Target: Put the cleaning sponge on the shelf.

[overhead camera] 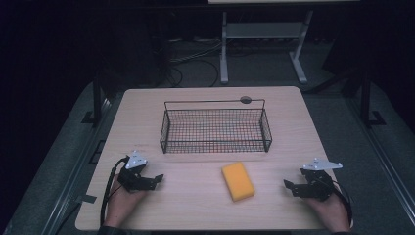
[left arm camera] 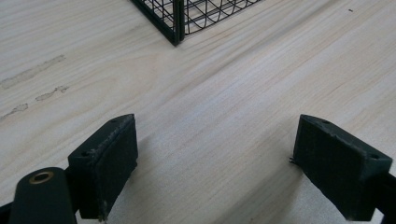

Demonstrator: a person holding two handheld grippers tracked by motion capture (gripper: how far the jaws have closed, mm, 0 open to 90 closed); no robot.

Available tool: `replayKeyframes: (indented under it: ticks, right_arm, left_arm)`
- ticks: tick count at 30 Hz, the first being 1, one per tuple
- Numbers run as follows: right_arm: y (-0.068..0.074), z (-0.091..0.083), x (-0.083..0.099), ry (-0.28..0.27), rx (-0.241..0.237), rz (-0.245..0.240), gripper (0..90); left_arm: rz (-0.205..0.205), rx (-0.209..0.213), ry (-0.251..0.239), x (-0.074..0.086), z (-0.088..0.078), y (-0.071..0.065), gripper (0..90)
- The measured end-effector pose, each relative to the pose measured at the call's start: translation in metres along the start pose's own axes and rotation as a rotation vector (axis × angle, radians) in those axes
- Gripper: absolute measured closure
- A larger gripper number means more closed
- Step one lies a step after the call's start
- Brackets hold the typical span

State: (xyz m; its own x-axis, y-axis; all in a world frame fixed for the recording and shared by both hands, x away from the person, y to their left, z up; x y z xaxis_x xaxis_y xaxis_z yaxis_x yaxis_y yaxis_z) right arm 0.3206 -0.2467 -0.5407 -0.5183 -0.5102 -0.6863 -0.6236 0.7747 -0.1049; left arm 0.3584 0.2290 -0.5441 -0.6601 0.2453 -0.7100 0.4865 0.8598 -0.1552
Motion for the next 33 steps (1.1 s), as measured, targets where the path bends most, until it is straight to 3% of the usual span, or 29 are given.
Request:
replayKeyframes:
  ticks: [1,2,3,4,6,10,11,13,14,15,16,33]
  right_arm:
    - [0.002,-0.001,-0.001,-0.006,-0.011,-0.001,29.6]
    - [0.002,-0.001,-0.001,-0.006,-0.011,-0.001,29.6]
    - [0.005,-0.004,-0.006,-0.027,-0.03,-0.01,38.9]
    - [0.005,-0.004,-0.006,-0.027,-0.03,-0.01,38.9]
    - [0.009,-0.007,-0.011,-0.046,-0.061,-0.015,51.3]
    - [0.015,-0.008,-0.015,-0.045,-0.094,-0.021,62.9]
    - [0.019,-0.008,-0.018,-0.045,-0.111,-0.039,70.1]
    - [0.021,-0.009,-0.02,-0.043,-0.12,-0.044,73.7]
    - [0.026,-0.009,-0.024,-0.043,-0.135,-0.057,81.4]
    - [0.026,-0.009,-0.024,-0.043,-0.135,-0.057,81.4]
    - [0.029,-0.01,-0.028,-0.044,-0.142,-0.066,88.6]
    - [0.063,-0.008,-0.06,-0.048,-0.26,-0.107,89.9]
  left_arm:
    - [0.0,0.0,0.0,0.0,0.0,0.0,13.1]
    - [0.0,0.0,0.0,0.0,0.0,0.0,13.1]
    - [0.0,0.001,0.0,0.0,0.0,0.0,13.1]
    - [0.001,0.001,0.0,0.0,0.0,0.0,13.1]
    - [0.001,0.001,0.0,0.0,0.0,0.0,13.0]
    - [0.001,0.001,-0.001,0.0,0.0,0.0,13.0]
    - [0.001,0.001,0.0,0.0,0.0,0.0,13.1]
    - [0.001,0.001,-0.001,0.0,0.0,0.0,13.1]
    - [0.0,0.001,0.0,0.0,0.0,0.0,13.1]
    - [0.001,0.001,-0.001,0.0,0.0,0.0,13.1]
    - [0.001,0.002,-0.001,0.0,0.0,0.0,13.0]
    - [0.001,0.003,0.0,0.0,0.0,0.0,13.1]
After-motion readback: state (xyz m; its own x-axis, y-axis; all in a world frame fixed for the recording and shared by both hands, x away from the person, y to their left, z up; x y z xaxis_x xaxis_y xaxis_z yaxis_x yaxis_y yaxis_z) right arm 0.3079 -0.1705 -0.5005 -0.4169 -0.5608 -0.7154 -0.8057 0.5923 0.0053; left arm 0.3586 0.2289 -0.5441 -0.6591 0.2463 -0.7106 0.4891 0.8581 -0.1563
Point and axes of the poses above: each handheld gripper's, and its own axes: z roughly forward along the jaws, x roughly out of its underside, y roughly to its left, the point moved 10 cm from there along z, roughly forward along the jaws, and after that the axes turned 13 degrees about -z, right-handed, at the moved point
